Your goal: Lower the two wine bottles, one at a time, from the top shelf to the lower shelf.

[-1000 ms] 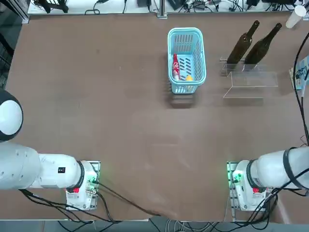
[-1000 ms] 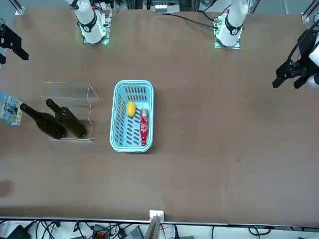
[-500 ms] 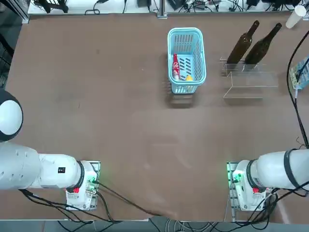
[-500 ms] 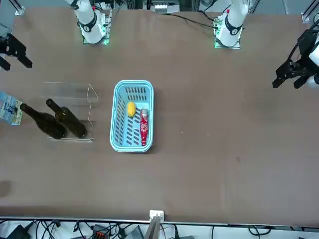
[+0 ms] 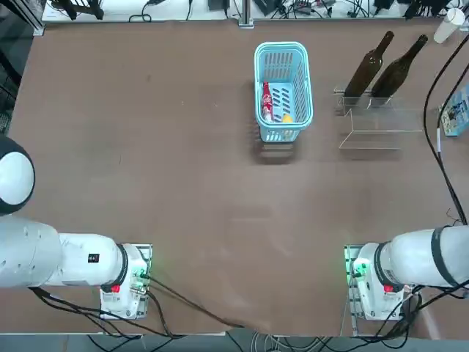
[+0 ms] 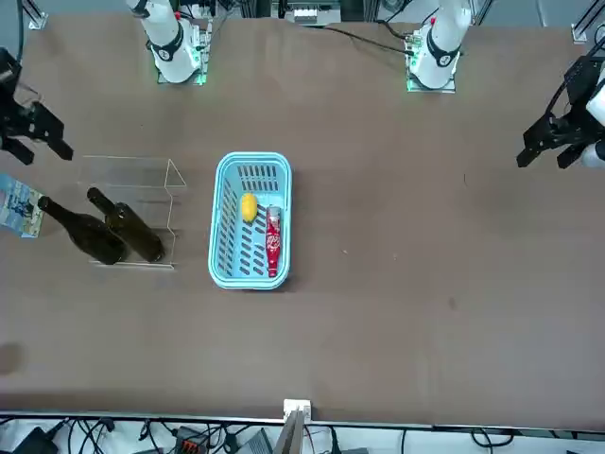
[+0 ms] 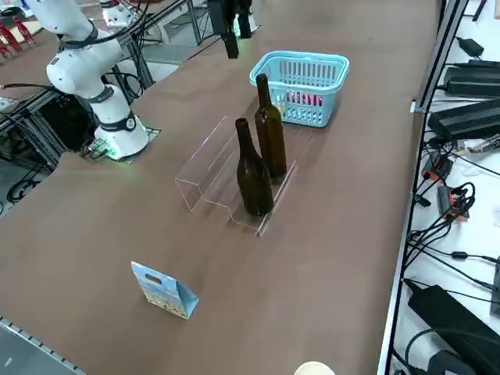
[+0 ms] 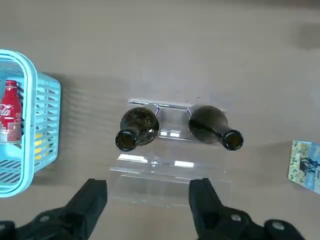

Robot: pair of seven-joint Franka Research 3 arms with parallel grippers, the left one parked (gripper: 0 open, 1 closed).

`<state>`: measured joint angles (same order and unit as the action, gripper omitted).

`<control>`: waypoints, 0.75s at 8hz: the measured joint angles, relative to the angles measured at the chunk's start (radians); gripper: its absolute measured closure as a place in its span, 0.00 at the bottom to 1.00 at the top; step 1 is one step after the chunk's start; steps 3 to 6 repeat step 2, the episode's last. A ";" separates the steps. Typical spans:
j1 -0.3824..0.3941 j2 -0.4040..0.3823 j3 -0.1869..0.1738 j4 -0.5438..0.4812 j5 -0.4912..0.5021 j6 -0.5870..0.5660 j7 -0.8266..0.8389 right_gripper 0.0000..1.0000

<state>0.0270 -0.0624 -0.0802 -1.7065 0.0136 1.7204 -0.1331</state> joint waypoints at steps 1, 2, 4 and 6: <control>0.000 0.010 0.000 -0.002 0.000 0.007 0.001 0.00; 0.000 0.017 0.000 -0.003 -0.003 0.009 0.002 0.00; 0.000 0.017 0.000 -0.003 -0.003 0.009 0.002 0.00; 0.000 0.017 0.000 -0.003 -0.003 0.009 0.002 0.00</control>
